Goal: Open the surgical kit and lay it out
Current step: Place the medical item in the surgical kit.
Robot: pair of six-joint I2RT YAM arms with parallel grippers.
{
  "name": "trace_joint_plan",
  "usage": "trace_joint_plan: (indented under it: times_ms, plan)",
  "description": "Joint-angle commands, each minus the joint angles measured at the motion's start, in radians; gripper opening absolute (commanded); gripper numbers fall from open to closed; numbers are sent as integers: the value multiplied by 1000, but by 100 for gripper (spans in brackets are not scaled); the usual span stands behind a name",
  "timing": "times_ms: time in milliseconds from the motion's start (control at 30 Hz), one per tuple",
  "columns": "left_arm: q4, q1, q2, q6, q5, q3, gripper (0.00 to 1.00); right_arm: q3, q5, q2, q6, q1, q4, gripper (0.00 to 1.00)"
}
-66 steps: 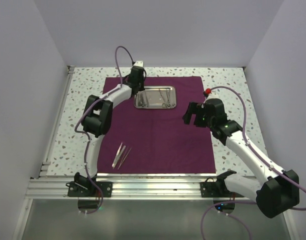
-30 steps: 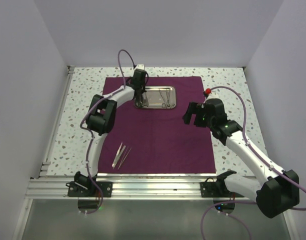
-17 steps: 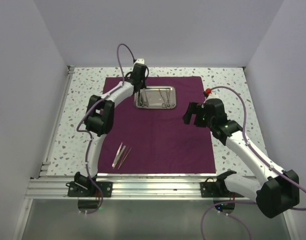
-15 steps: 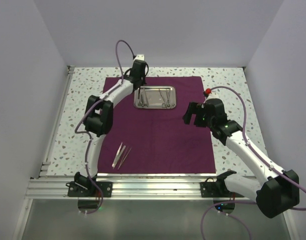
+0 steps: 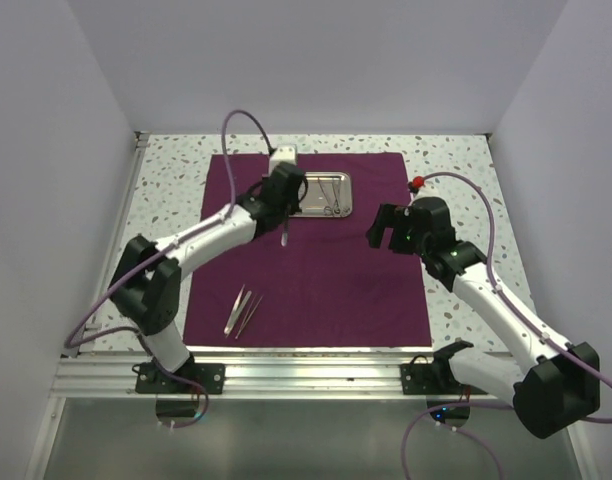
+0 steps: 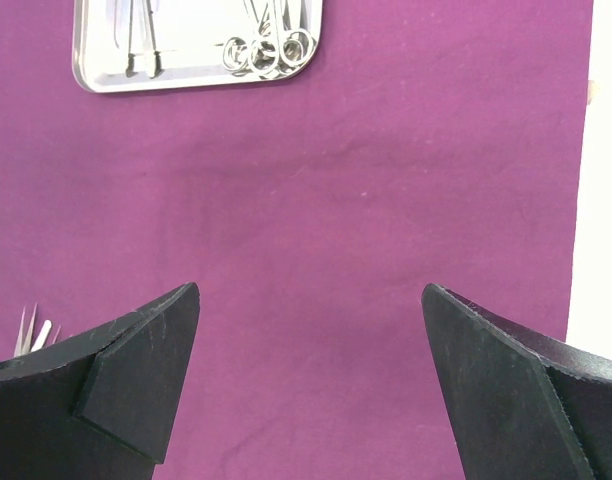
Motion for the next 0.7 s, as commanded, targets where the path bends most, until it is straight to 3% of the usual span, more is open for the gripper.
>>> trace_joint_plan:
  times_ms: [0, 200, 367, 667]
  plan:
    - [-19, -161, -148, -215, -135, -184, 0, 3, 2, -16, 6, 5, 28, 98]
    - [-106, -402, -265, -466, -276, -379, 0, 6, 15, -16, 6, 4, 20, 97]
    - [-177, -537, -233, -671, -331, -445, 0, 4, 30, -21, 4, 5, 17, 97]
    - [-244, -603, -96, -849, -379, -401, 3, 4, 45, -5, 4, 4, 17, 97]
